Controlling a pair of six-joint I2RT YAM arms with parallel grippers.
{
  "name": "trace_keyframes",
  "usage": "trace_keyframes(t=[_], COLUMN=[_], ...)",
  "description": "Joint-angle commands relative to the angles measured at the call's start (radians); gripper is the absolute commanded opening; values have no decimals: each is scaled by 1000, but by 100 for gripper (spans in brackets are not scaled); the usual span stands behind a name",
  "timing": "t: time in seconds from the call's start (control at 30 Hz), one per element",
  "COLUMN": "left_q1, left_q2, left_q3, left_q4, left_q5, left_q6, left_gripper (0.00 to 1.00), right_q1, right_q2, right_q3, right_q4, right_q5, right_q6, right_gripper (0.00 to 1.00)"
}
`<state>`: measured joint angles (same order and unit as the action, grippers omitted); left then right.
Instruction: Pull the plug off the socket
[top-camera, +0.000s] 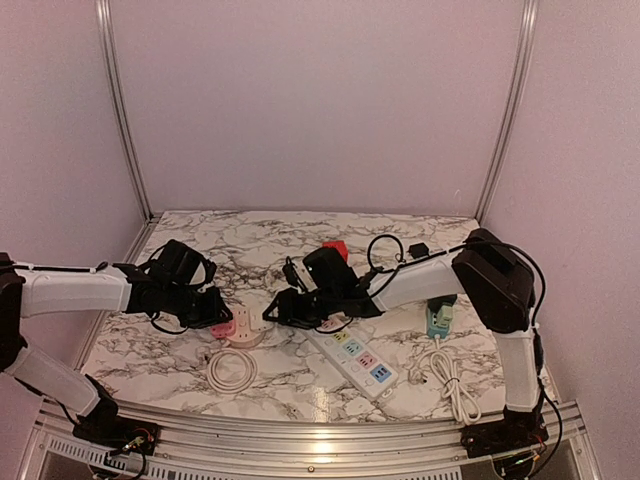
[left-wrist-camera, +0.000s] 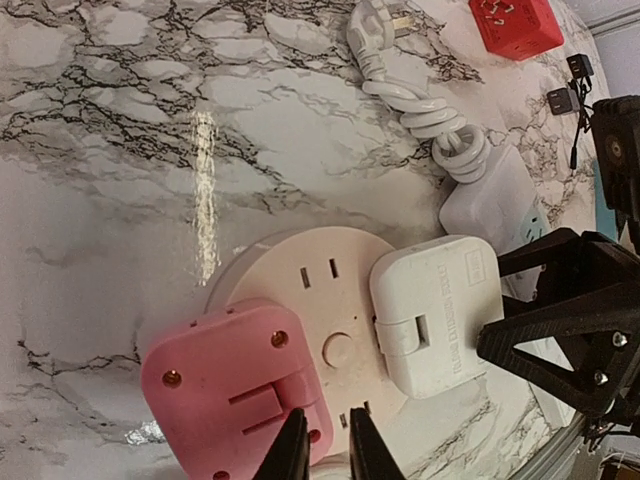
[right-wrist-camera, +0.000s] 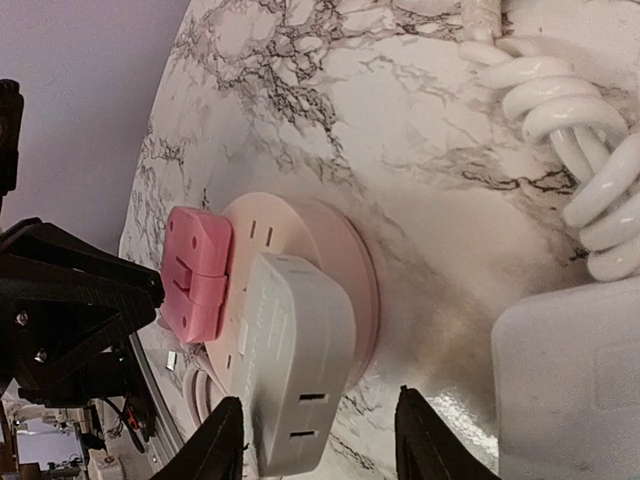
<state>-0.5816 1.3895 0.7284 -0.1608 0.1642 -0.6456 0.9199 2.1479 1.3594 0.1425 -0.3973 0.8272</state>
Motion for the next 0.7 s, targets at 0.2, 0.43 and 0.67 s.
trace_keyframes(t=[0.2, 0.43, 0.67], left_q1=[-11, -11, -12], left_q2=[54, 62, 82], left_q3=[-67, -71, -72], left_q4=[15, -15, -12], left_q5=[-4, -26, -32], left_q6=[-19, -13, -23], left_gripper=[15, 14, 13], right_q1=[13, 13, 13], right_q2=[33, 66, 70], right_q3=[57, 73, 60], right_q4=[66, 95, 129], right_q5=[-61, -105, -118], right_q6=[44, 79, 103], right_gripper=[45, 38, 31])
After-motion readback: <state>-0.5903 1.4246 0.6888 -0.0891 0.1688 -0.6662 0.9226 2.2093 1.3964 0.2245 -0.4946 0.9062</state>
